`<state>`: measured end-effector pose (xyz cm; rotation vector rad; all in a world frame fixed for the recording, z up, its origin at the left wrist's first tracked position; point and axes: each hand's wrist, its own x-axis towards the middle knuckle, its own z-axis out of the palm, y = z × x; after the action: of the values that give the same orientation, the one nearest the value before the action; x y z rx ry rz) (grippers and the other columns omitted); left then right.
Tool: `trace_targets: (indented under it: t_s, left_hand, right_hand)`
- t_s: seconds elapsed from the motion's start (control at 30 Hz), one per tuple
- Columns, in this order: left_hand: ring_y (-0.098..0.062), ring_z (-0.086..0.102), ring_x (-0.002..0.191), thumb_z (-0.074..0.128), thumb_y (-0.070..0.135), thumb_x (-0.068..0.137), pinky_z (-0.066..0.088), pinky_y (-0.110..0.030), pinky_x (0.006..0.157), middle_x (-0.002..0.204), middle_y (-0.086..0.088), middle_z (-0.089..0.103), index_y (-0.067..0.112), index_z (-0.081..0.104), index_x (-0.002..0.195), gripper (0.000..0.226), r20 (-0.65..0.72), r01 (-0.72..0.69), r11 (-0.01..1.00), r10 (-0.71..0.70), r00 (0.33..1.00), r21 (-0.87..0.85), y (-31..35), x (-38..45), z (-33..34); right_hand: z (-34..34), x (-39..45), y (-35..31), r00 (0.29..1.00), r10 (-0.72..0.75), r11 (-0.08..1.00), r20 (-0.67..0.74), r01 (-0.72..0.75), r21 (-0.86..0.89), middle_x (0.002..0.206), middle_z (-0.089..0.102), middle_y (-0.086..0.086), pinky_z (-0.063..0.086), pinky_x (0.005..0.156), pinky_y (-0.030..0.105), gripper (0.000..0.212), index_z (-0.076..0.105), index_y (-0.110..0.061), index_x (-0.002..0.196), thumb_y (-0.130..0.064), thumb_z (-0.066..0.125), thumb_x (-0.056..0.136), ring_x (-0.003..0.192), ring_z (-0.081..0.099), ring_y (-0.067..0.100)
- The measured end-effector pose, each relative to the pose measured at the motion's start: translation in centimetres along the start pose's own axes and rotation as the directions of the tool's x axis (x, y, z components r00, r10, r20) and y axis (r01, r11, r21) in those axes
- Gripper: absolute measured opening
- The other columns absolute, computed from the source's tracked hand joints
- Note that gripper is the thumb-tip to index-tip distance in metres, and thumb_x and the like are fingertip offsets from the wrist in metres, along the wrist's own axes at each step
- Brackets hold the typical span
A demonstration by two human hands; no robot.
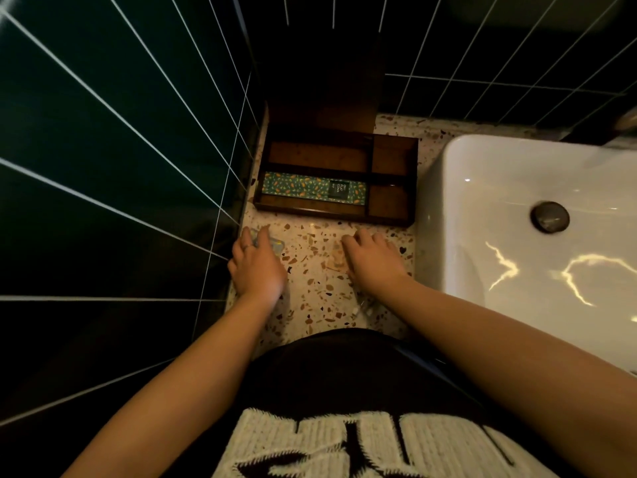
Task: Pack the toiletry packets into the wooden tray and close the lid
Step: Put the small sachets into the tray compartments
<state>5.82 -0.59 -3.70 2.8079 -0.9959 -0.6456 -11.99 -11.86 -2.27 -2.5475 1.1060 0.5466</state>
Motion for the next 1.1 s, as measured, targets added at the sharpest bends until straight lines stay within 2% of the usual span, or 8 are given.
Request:
trace_targets:
  t_s: [0.2, 0.33, 0.47, 0.63, 0.8, 0.9, 0.97, 1.1]
  left_hand:
    - [-0.041, 0.04, 0.134, 0.073, 0.017, 0.088, 0.036, -0.053, 0.108, 0.151, -0.015, 0.038, 0.025, 0.033, 0.151, 0.075, -0.043, 0.039, 0.995, -0.043, 0.998, -0.091, 0.2, 0.2, -0.9]
    - [-0.034, 0.053, 0.126, 0.072, 0.011, 0.09, 0.047, -0.042, 0.102, 0.142, -0.011, 0.046, 0.02, 0.045, 0.141, 0.058, 0.007, -0.014, 0.946, 0.017, 1.0, -0.324, -0.4, 0.3, -0.6]
    - [-0.023, 0.058, 0.115, 0.069, 0.007, 0.092, 0.048, -0.032, 0.088, 0.133, -0.008, 0.057, 0.017, 0.054, 0.13, 0.042, 0.03, -0.037, 0.878, 0.058, 0.998, -0.478, -0.5, 0.6, -1.4]
    - [-0.013, 0.059, 0.1, 0.068, 0.008, 0.093, 0.042, -0.015, 0.067, 0.113, 0.005, 0.06, 0.023, 0.057, 0.119, 0.033, 0.003, -0.024, 0.801, 0.032, 0.999, -0.598, 0.7, 1.5, -3.4]
    - [-0.016, 0.061, 0.104, 0.065, 0.011, 0.096, 0.049, -0.022, 0.07, 0.12, 0.004, 0.06, 0.029, 0.054, 0.119, 0.031, -0.08, -0.08, 0.773, 0.038, 0.996, -0.629, 2.3, 4.0, -5.7]
    - [-0.018, 0.06, 0.106, 0.061, 0.011, 0.099, 0.051, -0.017, 0.061, 0.125, 0.0, 0.058, 0.027, 0.053, 0.119, 0.028, -0.11, -0.113, 0.779, 0.057, 0.992, -0.617, 3.6, 6.0, -6.7]
    - [-0.017, 0.059, 0.107, 0.059, 0.009, 0.1, 0.047, -0.014, 0.059, 0.127, 0.0, 0.057, 0.028, 0.052, 0.119, 0.027, -0.125, -0.145, 0.79, 0.087, 0.988, -0.596, 4.5, 7.3, -7.1]
    - [-0.02, 0.059, 0.111, 0.055, 0.006, 0.1, 0.053, -0.027, 0.072, 0.129, -0.003, 0.057, 0.031, 0.056, 0.117, 0.03, -0.115, -0.21, 0.798, 0.176, 0.978, -0.565, 5.8, 9.7, -7.3]
  right_hand:
    - [-0.1, 0.4, 0.1, 0.998, 0.062, 0.996, -0.014, -0.061, 0.062, 0.132, 0.055, 0.016, 0.043, 0.096, 0.049, 0.048, 0.043, -0.017, 0.132, -0.022, 0.064, 0.09, 0.121, 0.049, 0.039]
    - [-0.2, 0.0, 0.7, 0.996, 0.062, 0.992, -0.058, -0.055, 0.116, 0.118, 0.064, 0.012, 0.046, 0.087, 0.042, 0.028, 0.055, -0.015, 0.118, -0.022, 0.06, 0.091, 0.113, 0.054, 0.035]
    - [-1.3, -0.2, 1.4, 0.992, 0.116, 0.934, -0.045, -0.093, 0.346, 0.095, 0.065, 0.007, 0.054, 0.073, 0.039, 0.017, 0.061, -0.016, 0.098, -0.032, 0.058, 0.096, 0.089, 0.062, 0.028]
    - [-3.7, 0.0, 1.9, 0.986, 0.144, 0.822, -0.079, -0.075, 0.565, 0.09, 0.067, 0.003, 0.053, 0.071, 0.035, 0.006, 0.065, -0.016, 0.096, -0.021, 0.063, 0.093, 0.083, 0.064, 0.022]
    - [-7.5, 1.0, 1.7, 0.97, 0.166, 0.737, -0.178, -0.002, 0.676, 0.098, 0.068, 0.004, 0.052, 0.078, 0.033, 0.014, 0.068, -0.011, 0.106, -0.015, 0.059, 0.096, 0.089, 0.063, 0.019]
    - [-9.3, 2.9, 1.6, 0.961, 0.176, 0.725, -0.211, 0.019, 0.689, 0.107, 0.07, 0.004, 0.052, 0.081, 0.032, 0.02, 0.07, -0.015, 0.112, -0.013, 0.055, 0.098, 0.096, 0.064, 0.018]
    - [-10.0, 4.5, 1.4, 0.961, 0.166, 0.737, -0.219, 0.027, 0.675, 0.111, 0.069, 0.005, 0.053, 0.081, 0.031, 0.024, 0.068, -0.017, 0.116, -0.012, 0.052, 0.099, 0.097, 0.064, 0.018]
    - [-9.9, 7.7, 0.9, 0.966, 0.097, 0.839, -0.238, 0.049, 0.541, 0.119, 0.062, 0.009, 0.052, 0.087, 0.034, 0.028, 0.064, -0.015, 0.123, -0.009, 0.053, 0.097, 0.107, 0.061, 0.028]
